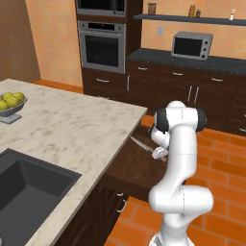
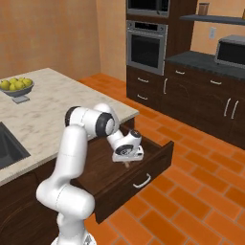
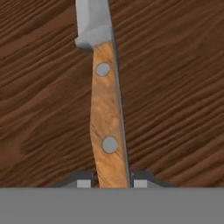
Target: Pick up the knife from the drawer and place it on the cutting board. Then place the meat from the plate to the cutting board.
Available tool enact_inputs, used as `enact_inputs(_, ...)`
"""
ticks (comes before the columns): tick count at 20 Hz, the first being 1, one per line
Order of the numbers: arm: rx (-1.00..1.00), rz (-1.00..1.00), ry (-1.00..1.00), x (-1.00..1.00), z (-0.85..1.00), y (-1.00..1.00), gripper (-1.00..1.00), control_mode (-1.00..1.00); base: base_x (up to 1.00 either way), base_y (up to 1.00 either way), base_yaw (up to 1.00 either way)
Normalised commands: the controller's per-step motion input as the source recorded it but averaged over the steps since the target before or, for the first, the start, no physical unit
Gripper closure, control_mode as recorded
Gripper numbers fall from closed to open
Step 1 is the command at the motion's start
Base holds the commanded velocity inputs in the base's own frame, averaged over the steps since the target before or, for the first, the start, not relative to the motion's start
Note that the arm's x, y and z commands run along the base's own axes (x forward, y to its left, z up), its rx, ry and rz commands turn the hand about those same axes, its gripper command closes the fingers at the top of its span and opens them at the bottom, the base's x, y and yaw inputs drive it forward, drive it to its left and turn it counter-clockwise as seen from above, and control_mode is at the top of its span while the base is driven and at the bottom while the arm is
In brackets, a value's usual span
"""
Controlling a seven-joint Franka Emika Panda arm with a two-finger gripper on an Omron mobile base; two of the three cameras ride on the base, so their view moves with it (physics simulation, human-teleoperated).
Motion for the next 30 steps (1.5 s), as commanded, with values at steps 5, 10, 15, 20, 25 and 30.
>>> enact_inputs(5,0.00,0.00,0.01,0.00,0.78,-0.04,1.00,-1.00,0.00,0.00,0.00)
enact_inputs(10,0.00,0.00,0.19,0.00,0.87,0.00,1.00,-1.00,0.00,0.00,0.00)
enact_inputs(15,0.00,0.02,0.27,0.00,0.48,-0.07,1.00,-1.00,0.00,0.00,0.00)
enact_inputs(20,0.00,0.10,0.24,-0.01,0.46,-0.26,1.00,-1.00,0.00,0.00,0.00)
enact_inputs(25,0.00,0.04,0.29,-0.28,0.69,-0.15,1.00,-1.00,0.00,0.00,0.00)
enact_inputs(30,-0.04,0.00,0.17,-0.81,0.80,0.00,1.00,-1.00,0.00,0.00,0.00)
